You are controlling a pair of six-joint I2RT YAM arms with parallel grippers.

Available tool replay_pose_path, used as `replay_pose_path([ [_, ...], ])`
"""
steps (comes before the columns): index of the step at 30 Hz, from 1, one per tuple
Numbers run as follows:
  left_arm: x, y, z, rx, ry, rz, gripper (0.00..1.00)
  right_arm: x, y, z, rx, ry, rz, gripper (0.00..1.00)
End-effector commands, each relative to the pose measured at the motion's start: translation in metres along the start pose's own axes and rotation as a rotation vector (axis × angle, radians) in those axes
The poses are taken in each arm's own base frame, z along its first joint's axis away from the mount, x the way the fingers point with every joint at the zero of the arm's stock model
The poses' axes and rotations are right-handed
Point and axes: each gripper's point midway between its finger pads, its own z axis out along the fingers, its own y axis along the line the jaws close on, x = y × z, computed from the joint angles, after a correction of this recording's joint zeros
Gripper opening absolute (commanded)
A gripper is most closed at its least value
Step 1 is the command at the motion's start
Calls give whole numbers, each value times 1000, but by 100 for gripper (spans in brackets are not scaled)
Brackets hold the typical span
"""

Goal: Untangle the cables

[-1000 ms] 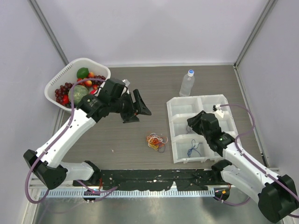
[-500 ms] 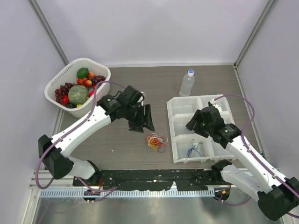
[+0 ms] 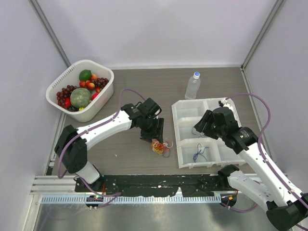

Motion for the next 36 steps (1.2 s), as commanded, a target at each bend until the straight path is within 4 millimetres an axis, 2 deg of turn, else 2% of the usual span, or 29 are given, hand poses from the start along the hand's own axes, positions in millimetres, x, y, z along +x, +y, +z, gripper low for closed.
replay_pose_path([
  [1,-9,16,1,-133,-12,21,66,8,20,9,-93,45,22,58],
  [3,-12,25,1,-172,-40,32,66,10,22,12,-99,58,21,58],
  [8,-11,34,14,-186,-22,93,56,15,29,12,-135,99,4,57],
  [17,13,13,39,-15,97,49,51,19,39,19,-175,122,31,56],
  [22,5,15,43,-27,47,58,34,23,43,21,-194,141,48,55],
  [26,-2,24,43,-85,31,83,30,26,46,26,-211,155,58,55],
  [30,-1,33,45,-130,45,98,33,30,53,30,-240,184,67,53],
  [31,-1,35,46,-138,43,99,31,31,55,30,-245,187,67,53],
  [36,-7,34,39,-145,1,106,7,33,60,30,-264,197,48,52],
])
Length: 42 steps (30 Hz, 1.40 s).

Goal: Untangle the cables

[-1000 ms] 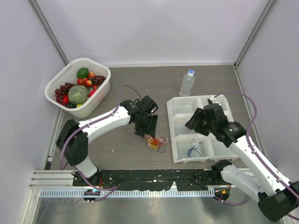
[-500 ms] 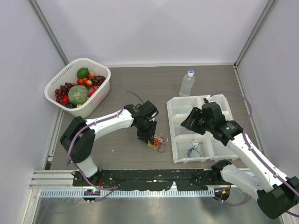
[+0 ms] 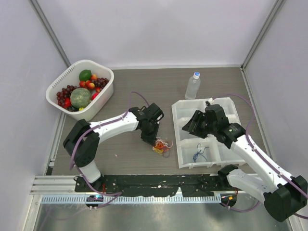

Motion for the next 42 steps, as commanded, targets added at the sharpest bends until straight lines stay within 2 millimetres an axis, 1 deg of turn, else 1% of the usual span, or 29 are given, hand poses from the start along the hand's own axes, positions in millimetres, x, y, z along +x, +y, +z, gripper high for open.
replay_pose_path([
  [1,-15,-6,-15,-2,-74,33,3,0,20,2,-83,1,-28,52],
  [2,-14,-5,-20,-2,-77,34,0,4,25,3,-106,16,-44,53],
  [3,-14,-5,-26,-2,-86,34,0,8,29,7,-117,35,-54,53],
  [4,-12,-6,-33,3,-90,38,0,16,41,8,-161,57,-85,52],
  [5,-12,-6,-41,10,-105,41,0,22,47,14,-170,75,-96,53],
  [6,-10,-7,-50,23,-121,46,0,32,64,15,-222,86,-138,53],
  [7,-7,-7,-56,33,-131,50,0,44,76,21,-250,111,-171,54],
  [9,-4,-8,-72,57,-164,57,0,57,88,31,-273,148,-196,54],
  [10,-4,-11,-85,81,-194,64,0,60,92,34,-279,162,-205,54],
  [11,-4,-12,-93,92,-214,65,0,63,98,41,-299,169,-213,55],
  [13,-3,-13,-108,105,-250,57,0,69,114,44,-369,184,-231,56],
  [18,-12,-28,-149,190,-370,27,0,78,145,51,-504,195,-243,57],
  [19,-14,-31,-158,207,-398,21,0,78,155,48,-540,190,-242,57],
  [20,-16,-33,-166,218,-419,18,0,80,158,49,-549,192,-238,58],
  [23,-24,-39,-192,254,-498,19,0,81,179,41,-658,186,-217,58],
  [25,-29,-42,-209,277,-559,21,0,83,184,41,-678,179,-205,59],
  [27,-34,-47,-225,310,-616,26,0,88,186,46,-684,193,-203,59],
  [28,-37,-51,-232,329,-640,29,0,96,186,50,-683,214,-202,59],
  [31,-45,-62,-255,391,-712,42,0,101,190,59,-681,217,-194,58],
  [33,-51,-72,-277,435,-760,58,0,102,184,74,-629,211,-176,55],
  [34,-53,-79,-293,468,-793,71,0,105,168,90,-536,216,-164,53],
  [35,-56,-85,-313,502,-836,82,0,107,159,105,-473,217,-163,52],
  [36,-58,-88,-324,522,-865,85,0,109,141,118,-381,219,-165,52],
  [37,-59,-94,-347,561,-914,96,0,111,132,131,-326,228,-164,52],
  [38,-60,-98,-363,586,-951,102,0,109,121,139,-260,221,-179,52],
  [39,-60,-100,-380,606,-991,104,0,113,109,150,-212,232,-191,52],
  [40,-61,-101,-393,621,-1022,106,0,110,107,155,-186,220,-211,52],
  [41,-61,-101,-404,627,-1046,106,0,108,98,162,-144,221,-217,52],
  [42,-62,-99,-411,616,-1066,94,0,103,89,163,-87,226,-223,52],
])
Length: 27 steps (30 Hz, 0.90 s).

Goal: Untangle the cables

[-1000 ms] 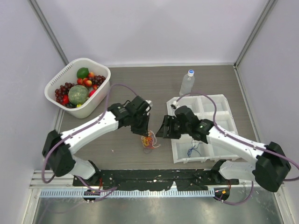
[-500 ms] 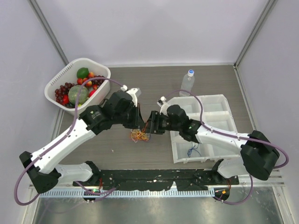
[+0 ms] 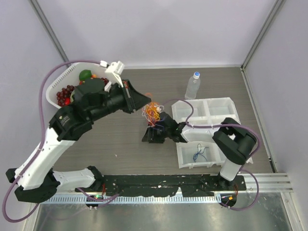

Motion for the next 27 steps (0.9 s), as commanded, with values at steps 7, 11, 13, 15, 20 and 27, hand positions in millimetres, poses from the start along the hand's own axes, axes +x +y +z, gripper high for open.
replay_pose_path([
  [7,-61,13,-33,-214,-189,-48,0,-50,-21,-55,179,-112,-98,56],
  [11,-56,16,-22,-233,-167,-74,0,-51,9,-95,82,-172,-224,57],
  [13,-54,19,-17,-249,-156,-82,0,-56,34,-118,15,-228,-290,59],
  [15,-49,23,-12,-266,-137,-87,0,-63,64,-145,-60,-308,-366,61],
  [20,-41,26,-10,-275,-113,-110,0,-91,142,-206,-185,-552,-537,64],
  [27,-36,19,-11,-246,-89,-156,0,-147,192,-230,-163,-755,-571,63],
])
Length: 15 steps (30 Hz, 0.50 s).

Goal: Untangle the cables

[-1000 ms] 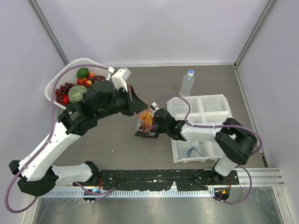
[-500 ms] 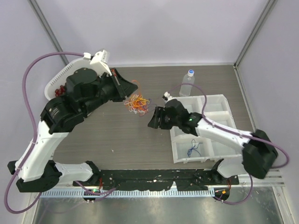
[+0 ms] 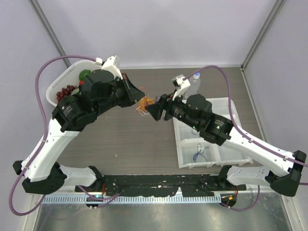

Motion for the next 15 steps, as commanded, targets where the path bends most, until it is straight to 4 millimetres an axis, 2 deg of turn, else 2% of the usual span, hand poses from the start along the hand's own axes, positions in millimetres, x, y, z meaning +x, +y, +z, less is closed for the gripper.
replay_pose_path([
  [1,-2,-7,-10,33,-3,-44,0,-65,4,17,70,-179,-77,63],
  [3,-1,-6,-9,30,1,-52,0,-77,7,18,79,-198,-81,63],
  [5,-3,-10,-10,41,-2,-65,0,-81,10,20,69,-197,-103,63],
  [8,-5,-17,-8,68,-5,-80,0,-68,11,30,51,-162,-126,62],
  [9,-7,-21,-9,81,-7,-84,0,-54,7,36,50,-136,-117,61],
  [10,-9,-24,-8,91,-6,-83,0,-53,9,40,32,-152,-108,61],
  [11,-11,-27,-11,102,-8,-83,0,-27,-2,48,44,-105,-94,60],
  [12,-15,-31,-12,114,-15,-79,0,-24,-2,54,28,-141,-71,59],
  [13,-20,-35,-15,126,-26,-75,0,9,-21,63,67,-91,-45,57],
  [14,-25,-40,-18,145,-41,-70,0,34,-33,70,77,-75,-26,55],
  [15,-33,-46,-23,166,-61,-63,0,62,-46,80,112,-31,7,48],
])
